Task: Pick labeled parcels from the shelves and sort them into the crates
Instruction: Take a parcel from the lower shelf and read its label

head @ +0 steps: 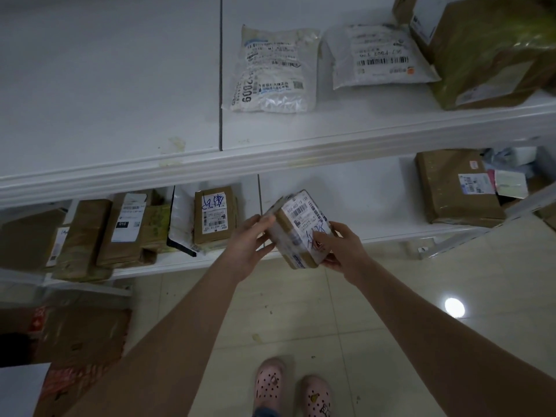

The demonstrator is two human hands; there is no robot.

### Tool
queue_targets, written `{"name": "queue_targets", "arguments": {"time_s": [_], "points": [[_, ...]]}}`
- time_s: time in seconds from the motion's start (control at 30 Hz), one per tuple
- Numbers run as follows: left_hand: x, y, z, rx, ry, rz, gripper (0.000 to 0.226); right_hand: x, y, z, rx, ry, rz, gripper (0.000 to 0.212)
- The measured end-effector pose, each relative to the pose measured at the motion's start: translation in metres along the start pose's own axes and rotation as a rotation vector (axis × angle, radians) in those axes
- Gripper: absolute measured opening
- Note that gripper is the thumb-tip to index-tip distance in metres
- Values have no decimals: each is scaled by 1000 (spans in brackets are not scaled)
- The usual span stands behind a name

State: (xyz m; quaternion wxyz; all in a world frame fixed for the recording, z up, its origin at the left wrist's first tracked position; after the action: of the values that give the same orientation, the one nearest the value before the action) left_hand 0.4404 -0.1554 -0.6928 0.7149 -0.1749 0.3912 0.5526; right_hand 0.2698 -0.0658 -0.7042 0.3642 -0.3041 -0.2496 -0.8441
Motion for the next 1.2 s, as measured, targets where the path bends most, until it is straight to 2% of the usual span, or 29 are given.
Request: {"name": "queue_targets", "arguments": {"time_s": [0.07, 0.2, 0.3, 0.33, 0.43, 0.47, 0.53, 0.67, 0.93, 1.1, 1.2], "points": [[13, 3, -1, -6, 47, -70, 59, -7, 4, 2, -5, 29, -25, 35], [24, 8, 5, -71, 180, -131, 65, -17, 12, 1, -31, 19, 2, 30], [27, 3, 5, -88, 140, -152, 98, -19, 14, 1, -66, -7, 96, 24], [27, 2, 6, -102, 126, -169, 93, -18, 16, 2, -69, -19, 89, 19], [24, 1, 11, -115, 141, -207, 53, -17, 22, 3, -49, -60, 87, 11], [25, 0, 12, -112, 144, -217, 51, -17, 24, 3, -50, -73, 94, 11], [25, -3, 13, -122, 138, -235, 54, -16, 26, 2, -54, -96, 112, 12], [27, -11, 17, -162, 122, -234, 57, -15, 32, 4, 4, -102, 131, 38], [26, -29, 43, -240, 144, -241, 65, -24, 58, 6, 32, -138, 313, 38], [24, -64, 76, -334, 138, -194, 65, -32, 99, 20, 122, -159, 403, 39], [23, -94, 99, -409, 138, -122, 57, -41, 136, 36, 196, -181, 491, 45]]}}
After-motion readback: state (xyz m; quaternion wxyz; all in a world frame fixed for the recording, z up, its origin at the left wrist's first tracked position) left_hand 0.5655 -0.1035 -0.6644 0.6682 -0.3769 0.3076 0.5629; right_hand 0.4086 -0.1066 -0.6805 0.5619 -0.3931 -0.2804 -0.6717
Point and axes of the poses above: each hand's wrist, its own z-axis away from the middle knuckle, its own y-axis out of the palm, x = y × z, the point moved 2 cm from there along -z, towards the middle knuckle, and after that the axes turned 8 degrees about -z, right-handed, at the moved point
